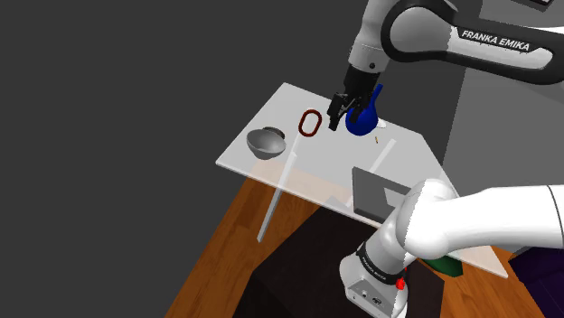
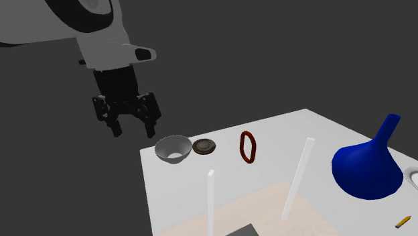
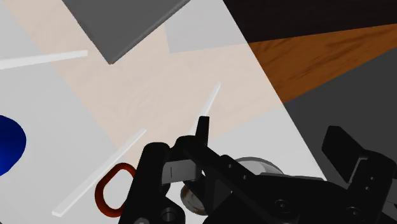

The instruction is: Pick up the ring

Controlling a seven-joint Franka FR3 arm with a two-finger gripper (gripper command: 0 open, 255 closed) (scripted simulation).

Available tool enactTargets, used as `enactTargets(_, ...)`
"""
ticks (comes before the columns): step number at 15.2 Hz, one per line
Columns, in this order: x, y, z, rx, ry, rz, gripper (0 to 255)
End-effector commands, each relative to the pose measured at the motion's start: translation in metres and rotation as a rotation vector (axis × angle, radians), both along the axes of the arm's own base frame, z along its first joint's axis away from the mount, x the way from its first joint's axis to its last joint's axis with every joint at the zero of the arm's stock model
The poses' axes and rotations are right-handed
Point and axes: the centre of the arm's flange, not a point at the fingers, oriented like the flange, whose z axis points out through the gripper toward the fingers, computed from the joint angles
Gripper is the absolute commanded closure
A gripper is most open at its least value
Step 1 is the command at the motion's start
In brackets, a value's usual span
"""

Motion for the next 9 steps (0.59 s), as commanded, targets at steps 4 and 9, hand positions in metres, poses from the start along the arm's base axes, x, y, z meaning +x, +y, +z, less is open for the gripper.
enactTargets(4, 0.017, -0.029, -0.016, -0.021, 0.005, 0.021, 0)
enactTargets(9, 0.047, -0.077, -0.041, -0.057, 0.014, 0.055, 0)
